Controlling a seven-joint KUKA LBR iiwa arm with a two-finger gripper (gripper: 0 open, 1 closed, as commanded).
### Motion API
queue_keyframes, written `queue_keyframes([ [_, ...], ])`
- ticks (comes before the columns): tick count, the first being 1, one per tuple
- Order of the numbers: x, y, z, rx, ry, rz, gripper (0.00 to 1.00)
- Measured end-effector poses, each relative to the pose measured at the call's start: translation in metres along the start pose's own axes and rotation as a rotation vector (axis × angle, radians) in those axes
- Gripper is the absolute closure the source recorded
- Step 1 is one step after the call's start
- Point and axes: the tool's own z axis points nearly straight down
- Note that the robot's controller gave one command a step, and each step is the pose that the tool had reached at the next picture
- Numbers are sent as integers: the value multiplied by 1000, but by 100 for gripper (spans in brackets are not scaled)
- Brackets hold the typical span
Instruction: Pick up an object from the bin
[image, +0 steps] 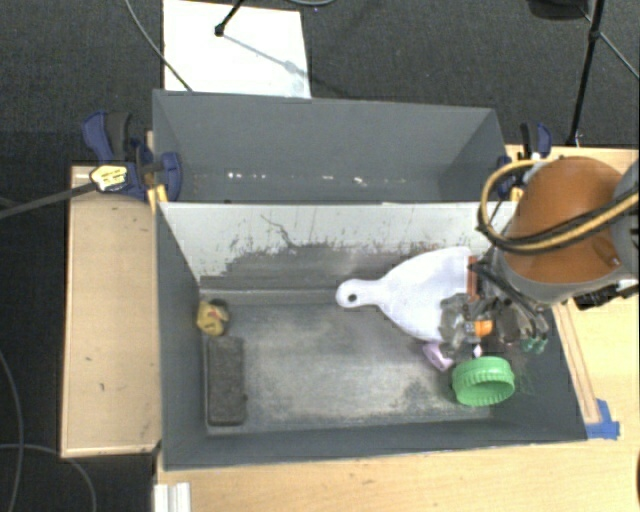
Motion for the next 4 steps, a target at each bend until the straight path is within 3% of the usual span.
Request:
queue_keyframes([
  [1, -30, 6, -98, 2, -20, 25, 0],
  [2, -27, 6, -94, 1, -10, 28, 0],
  [3, -8, 7, -36, 1, -13, 96, 0],
  [4, -6, -1, 30, 1, -13, 55, 0],
])
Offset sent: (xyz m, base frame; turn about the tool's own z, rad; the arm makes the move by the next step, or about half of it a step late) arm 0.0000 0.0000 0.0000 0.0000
